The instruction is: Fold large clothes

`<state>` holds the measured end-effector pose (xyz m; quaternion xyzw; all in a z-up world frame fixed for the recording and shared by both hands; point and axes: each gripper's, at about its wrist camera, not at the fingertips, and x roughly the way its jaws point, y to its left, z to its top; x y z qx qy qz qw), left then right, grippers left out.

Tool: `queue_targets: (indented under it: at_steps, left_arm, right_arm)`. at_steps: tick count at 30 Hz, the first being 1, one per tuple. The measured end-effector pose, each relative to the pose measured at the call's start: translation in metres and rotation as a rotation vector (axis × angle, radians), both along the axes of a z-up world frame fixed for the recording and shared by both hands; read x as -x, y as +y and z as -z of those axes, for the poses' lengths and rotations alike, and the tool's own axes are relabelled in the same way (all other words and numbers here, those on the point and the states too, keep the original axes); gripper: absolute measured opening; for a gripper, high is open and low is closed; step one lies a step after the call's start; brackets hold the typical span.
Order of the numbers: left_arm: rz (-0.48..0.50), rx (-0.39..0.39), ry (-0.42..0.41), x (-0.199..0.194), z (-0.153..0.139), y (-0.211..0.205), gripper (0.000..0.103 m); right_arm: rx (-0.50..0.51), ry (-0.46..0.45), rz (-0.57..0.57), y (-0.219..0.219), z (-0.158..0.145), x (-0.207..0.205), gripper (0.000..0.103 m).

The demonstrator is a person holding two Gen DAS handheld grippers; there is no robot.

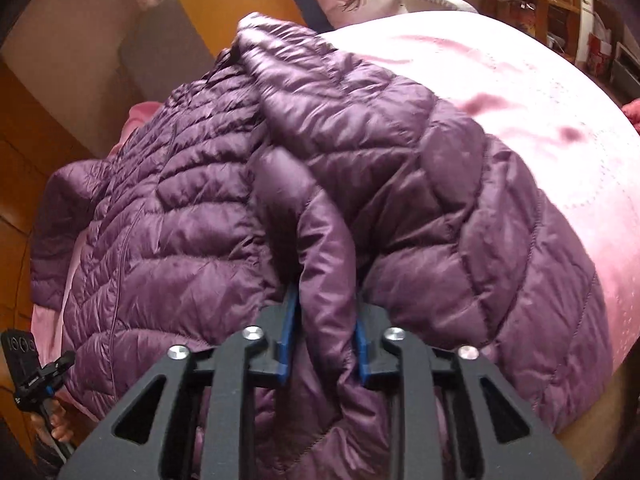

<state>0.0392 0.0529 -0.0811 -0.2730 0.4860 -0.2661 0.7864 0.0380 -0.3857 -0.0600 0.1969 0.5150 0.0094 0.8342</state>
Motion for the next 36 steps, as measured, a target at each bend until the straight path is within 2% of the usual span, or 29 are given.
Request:
queue_targets:
  at_steps: [2, 5, 7, 10, 12, 15, 18, 19, 20, 21, 22, 23, 24, 25, 26, 28, 29, 32, 34, 36]
  left_arm:
    - [-0.013, -0.048, -0.03, 0.002, -0.005, 0.004, 0.004]
    - [-0.045, -0.1, -0.061, 0.0, -0.016, 0.017, 0.002]
    - [-0.07, -0.118, -0.063, 0.009, -0.021, 0.031, 0.002]
    - [-0.11, -0.134, -0.041, 0.027, -0.017, 0.048, 0.002]
    - [-0.131, -0.132, -0.017, 0.043, -0.012, 0.051, 0.002]
    - [-0.152, -0.13, 0.019, 0.06, -0.002, 0.046, 0.002]
    - [-0.151, -0.157, 0.044, 0.069, 0.002, 0.031, 0.002]
    - [-0.15, -0.176, 0.047, 0.066, -0.001, 0.024, 0.003]
    - [-0.161, -0.186, 0.047, 0.061, -0.003, 0.022, 0.003]
    - [-0.174, -0.179, 0.046, 0.058, -0.007, 0.023, 0.009]
    - [-0.191, -0.171, 0.041, 0.054, -0.012, 0.03, 0.02]
    - [-0.228, -0.167, 0.026, 0.058, -0.02, 0.045, 0.028]
    - [-0.283, -0.176, 0.005, 0.058, -0.028, 0.056, 0.05]
    - [-0.354, -0.191, -0.018, 0.058, -0.036, 0.072, 0.066]
    - [-0.406, -0.201, -0.033, 0.056, -0.043, 0.083, 0.068]
    - [-0.516, -0.216, -0.038, 0.047, -0.051, 0.115, 0.068]
    - [-0.57, -0.226, -0.032, 0.041, -0.054, 0.13, 0.068]
    - [-0.731, -0.28, -0.006, 0.019, -0.056, 0.175, 0.069]
    - [-0.827, -0.248, 0.026, 0.004, -0.053, 0.206, 0.075]
    - [-0.878, -0.25, 0.033, -0.012, -0.052, 0.227, 0.077]
  right_arm:
    - [-0.005, -0.005, -0.026, 0.01, -0.002, -0.001, 0.01]
    - [-0.041, -0.038, -0.078, 0.027, -0.012, 0.003, 0.008]
    - [-0.079, -0.06, -0.127, 0.045, -0.017, 0.009, 0.007]
    - [-0.08, -0.075, -0.193, 0.064, -0.02, 0.025, 0.006]
    - [-0.048, -0.069, -0.204, 0.063, -0.018, 0.038, 0.005]
    - [0.025, -0.013, -0.171, 0.043, -0.003, 0.059, 0.005]
    - [0.012, 0.02, -0.14, 0.025, 0.01, 0.07, 0.006]
    - [0.012, 0.022, -0.142, 0.025, 0.011, 0.07, 0.008]
    - [0.028, 0.018, -0.137, 0.025, 0.01, 0.069, 0.016]
    - [0.034, 0.018, -0.135, 0.026, 0.01, 0.067, 0.019]
    - [0.047, 0.015, -0.137, 0.028, 0.008, 0.065, 0.02]
    - [0.068, 0.008, -0.139, 0.032, 0.005, 0.063, 0.028]
    - [0.097, -0.006, -0.143, 0.034, -0.001, 0.06, 0.04]
    - [0.122, -0.027, -0.145, 0.04, -0.008, 0.058, 0.045]
    - [0.152, -0.057, -0.15, 0.046, -0.016, 0.056, 0.051]
    - [0.202, -0.099, -0.166, 0.059, -0.027, 0.053, 0.055]
    - [0.223, -0.118, -0.173, 0.066, -0.031, 0.051, 0.061]
    - [0.239, -0.163, -0.193, 0.091, -0.036, 0.04, 0.068]
    - [0.283, -0.189, -0.217, 0.113, -0.036, 0.032, 0.079]
    - [0.361, -0.187, -0.217, 0.125, -0.033, 0.028, 0.08]
